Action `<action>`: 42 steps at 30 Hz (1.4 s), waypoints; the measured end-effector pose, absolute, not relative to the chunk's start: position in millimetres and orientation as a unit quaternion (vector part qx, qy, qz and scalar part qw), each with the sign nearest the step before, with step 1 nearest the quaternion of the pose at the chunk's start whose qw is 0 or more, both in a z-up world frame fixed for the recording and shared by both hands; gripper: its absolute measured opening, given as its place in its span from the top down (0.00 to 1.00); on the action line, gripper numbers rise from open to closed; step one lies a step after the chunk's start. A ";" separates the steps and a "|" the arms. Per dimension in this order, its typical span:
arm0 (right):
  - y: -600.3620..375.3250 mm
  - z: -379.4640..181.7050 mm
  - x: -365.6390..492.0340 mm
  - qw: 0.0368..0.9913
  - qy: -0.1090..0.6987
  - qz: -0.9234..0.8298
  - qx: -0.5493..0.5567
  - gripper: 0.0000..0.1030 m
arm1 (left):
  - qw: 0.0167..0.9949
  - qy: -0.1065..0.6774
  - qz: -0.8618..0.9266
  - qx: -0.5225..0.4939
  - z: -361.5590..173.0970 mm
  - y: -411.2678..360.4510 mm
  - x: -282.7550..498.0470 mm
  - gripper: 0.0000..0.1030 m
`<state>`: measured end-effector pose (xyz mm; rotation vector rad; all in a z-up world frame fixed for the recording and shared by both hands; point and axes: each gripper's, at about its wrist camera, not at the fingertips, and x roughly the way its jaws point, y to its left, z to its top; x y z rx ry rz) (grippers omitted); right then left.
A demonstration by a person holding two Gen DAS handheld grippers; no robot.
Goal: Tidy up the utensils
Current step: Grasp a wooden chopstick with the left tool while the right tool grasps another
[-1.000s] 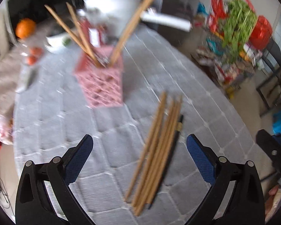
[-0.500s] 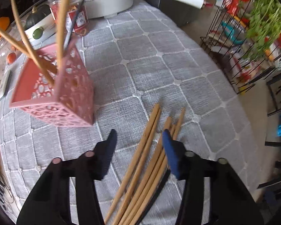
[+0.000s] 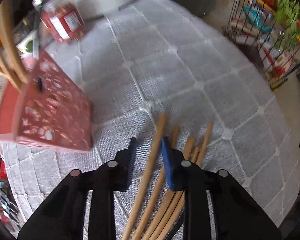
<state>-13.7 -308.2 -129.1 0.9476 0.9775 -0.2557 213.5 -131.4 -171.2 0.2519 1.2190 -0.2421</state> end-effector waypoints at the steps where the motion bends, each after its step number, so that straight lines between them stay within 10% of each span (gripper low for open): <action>1: -308.0 -129.5 -13.9 0.770 0.451 -0.121 0.436 0.07 | 0.803 0.573 -0.118 0.117 -170.7 -131.0 215.5 0.78; 21: -262.3 -161.3 104.2 0.764 0.505 -0.108 0.388 0.11 | 0.873 0.433 -0.220 0.047 -65.2 -32.6 77.0 0.94; 27: -246.7 -183.9 147.2 0.756 0.539 -0.119 0.353 0.58 | 0.891 0.387 -0.237 0.029 -38.9 -4.7 55.0 0.94; 35: -226.9 -199.1 175.9 0.755 0.553 -0.135 0.325 0.67 | 0.900 0.362 -0.241 0.012 -21.9 17.4 47.7 0.94; 38: -220.4 -202.8 182.7 0.758 0.559 -0.138 0.306 0.94 | 0.901 0.363 -0.236 0.003 -20.5 25.4 49.1 0.94; 42: -221.2 -202.2 174.0 0.769 0.540 -0.137 0.313 0.95 | 0.904 0.360 -0.229 -0.007 -16.5 35.0 49.3 0.94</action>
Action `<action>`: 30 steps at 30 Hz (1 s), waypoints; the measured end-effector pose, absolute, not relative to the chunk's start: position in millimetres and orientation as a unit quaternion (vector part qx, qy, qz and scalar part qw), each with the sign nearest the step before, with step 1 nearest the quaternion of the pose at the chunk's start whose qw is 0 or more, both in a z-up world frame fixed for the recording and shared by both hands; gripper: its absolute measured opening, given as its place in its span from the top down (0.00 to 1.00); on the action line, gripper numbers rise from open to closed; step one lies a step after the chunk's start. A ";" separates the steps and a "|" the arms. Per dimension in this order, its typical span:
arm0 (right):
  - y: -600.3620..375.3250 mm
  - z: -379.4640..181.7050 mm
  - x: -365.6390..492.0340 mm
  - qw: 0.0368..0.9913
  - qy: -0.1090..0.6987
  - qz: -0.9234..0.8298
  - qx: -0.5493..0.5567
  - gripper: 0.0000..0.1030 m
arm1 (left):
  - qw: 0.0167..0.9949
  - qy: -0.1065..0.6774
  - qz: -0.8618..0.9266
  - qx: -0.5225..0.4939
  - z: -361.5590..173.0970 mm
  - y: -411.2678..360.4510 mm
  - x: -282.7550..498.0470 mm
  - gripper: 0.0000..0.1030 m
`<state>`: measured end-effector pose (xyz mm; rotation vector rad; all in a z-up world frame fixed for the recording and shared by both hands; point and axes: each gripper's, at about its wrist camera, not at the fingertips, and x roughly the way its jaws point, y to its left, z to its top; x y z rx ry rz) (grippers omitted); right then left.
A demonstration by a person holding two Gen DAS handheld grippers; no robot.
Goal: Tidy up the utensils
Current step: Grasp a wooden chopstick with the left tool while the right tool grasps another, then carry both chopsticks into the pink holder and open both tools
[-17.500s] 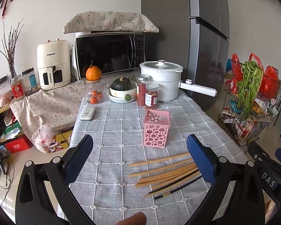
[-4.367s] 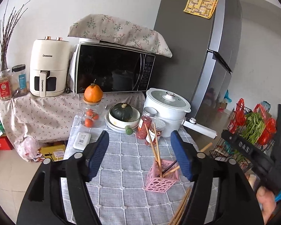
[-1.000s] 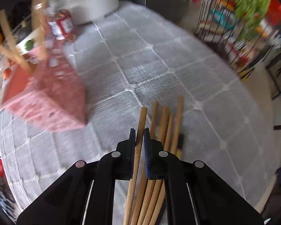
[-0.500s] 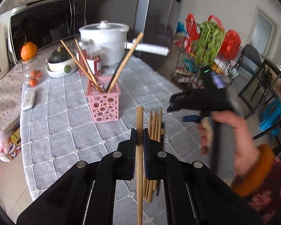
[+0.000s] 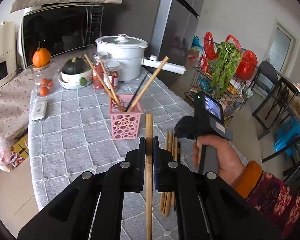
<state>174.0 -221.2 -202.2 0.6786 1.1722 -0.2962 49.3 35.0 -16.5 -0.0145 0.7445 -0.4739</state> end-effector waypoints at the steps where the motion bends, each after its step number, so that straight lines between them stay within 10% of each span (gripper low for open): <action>1: -222.0 -200.5 169.6 0.771 0.534 -0.133 0.321 0.95 | 0.905 0.359 -0.228 -0.010 -15.3 37.2 48.8 0.94; 30: -211.7 31.1 1.0 0.901 0.329 0.007 0.283 0.95 | 0.959 0.213 -0.161 -0.092 64.2 58.7 36.5 0.94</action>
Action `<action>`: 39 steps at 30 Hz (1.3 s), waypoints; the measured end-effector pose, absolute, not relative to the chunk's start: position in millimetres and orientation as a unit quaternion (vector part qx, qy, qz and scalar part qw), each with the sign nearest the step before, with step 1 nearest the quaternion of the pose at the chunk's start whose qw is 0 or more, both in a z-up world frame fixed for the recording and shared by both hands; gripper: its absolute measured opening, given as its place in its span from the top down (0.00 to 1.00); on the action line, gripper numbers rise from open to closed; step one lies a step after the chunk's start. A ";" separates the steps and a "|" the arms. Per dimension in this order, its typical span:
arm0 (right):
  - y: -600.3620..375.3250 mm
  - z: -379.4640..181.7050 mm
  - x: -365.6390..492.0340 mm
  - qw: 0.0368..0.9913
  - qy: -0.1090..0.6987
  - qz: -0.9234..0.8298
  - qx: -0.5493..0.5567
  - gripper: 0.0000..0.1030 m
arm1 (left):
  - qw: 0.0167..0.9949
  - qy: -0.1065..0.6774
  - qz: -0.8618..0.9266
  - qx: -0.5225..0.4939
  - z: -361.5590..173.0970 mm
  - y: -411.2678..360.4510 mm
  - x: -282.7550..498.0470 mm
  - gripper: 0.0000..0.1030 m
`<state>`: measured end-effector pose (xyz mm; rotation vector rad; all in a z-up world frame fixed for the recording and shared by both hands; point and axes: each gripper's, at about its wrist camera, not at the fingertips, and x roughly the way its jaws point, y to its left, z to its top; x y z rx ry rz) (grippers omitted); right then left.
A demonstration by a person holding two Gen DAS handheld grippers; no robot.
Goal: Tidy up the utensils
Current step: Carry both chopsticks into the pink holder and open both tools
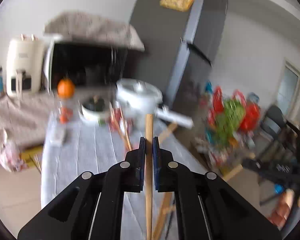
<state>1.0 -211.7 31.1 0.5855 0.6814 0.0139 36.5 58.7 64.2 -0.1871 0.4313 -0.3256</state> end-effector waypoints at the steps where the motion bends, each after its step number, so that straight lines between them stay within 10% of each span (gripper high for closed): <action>1: -213.6 35.7 2.9 0.903 0.323 0.007 0.284 0.95 | 0.966 0.188 -0.151 -0.096 72.7 55.5 42.9 0.94; 17: -238.3 52.1 72.0 0.912 0.284 0.028 0.294 0.95 | 0.994 0.059 -0.057 -0.067 78.5 9.5 170.8 0.93; 21: -235.4 50.7 76.0 0.910 0.287 0.032 0.297 0.95 | 0.992 0.081 -0.040 -0.087 55.9 18.3 178.3 0.63; 39: -187.1 95.8 113.0 0.929 0.254 0.021 0.268 0.95 | 0.976 0.160 -0.012 -0.145 47.5 112.5 89.0 0.44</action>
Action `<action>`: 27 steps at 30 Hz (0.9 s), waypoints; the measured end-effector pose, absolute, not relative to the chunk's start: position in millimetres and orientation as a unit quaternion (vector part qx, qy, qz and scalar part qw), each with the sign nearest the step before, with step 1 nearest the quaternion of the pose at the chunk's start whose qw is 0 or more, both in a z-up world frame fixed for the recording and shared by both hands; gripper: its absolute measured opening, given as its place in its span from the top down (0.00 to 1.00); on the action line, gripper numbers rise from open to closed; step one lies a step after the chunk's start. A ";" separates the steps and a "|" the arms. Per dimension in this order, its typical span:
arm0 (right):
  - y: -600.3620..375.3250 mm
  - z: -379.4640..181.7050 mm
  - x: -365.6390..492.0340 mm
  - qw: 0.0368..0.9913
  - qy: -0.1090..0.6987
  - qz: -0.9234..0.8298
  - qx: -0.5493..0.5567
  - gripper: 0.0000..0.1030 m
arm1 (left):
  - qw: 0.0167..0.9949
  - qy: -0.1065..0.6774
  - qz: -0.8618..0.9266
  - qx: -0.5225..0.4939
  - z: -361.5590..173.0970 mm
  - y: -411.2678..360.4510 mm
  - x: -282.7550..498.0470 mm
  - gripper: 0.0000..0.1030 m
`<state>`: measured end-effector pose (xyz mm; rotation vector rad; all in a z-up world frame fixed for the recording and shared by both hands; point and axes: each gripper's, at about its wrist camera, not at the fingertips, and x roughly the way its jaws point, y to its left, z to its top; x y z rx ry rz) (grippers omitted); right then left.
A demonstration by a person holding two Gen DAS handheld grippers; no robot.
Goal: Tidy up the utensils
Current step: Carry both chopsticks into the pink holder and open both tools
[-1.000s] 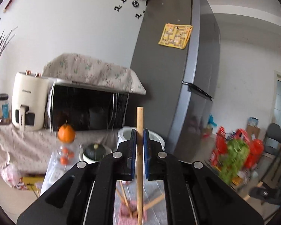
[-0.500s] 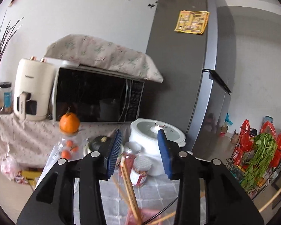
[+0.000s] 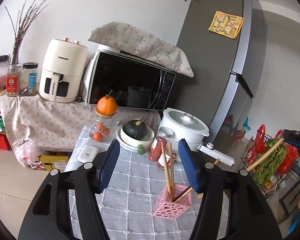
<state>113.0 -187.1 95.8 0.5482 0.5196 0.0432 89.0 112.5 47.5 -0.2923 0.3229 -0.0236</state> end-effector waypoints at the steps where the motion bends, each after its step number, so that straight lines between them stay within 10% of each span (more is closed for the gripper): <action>1: -183.3 92.6 120.4 0.929 0.258 0.017 0.265 0.95 | 0.978 0.156 -0.006 -0.140 48.0 113.7 86.9 0.44; 12: -150.3 44.2 182.3 0.923 0.297 -0.004 0.243 0.90 | 0.975 0.183 -0.002 -0.125 40.5 119.7 93.4 0.39; 27: -128.8 10.9 101.6 0.952 0.271 -0.094 0.107 0.33 | 0.977 0.203 0.000 -0.068 37.3 85.3 76.9 0.15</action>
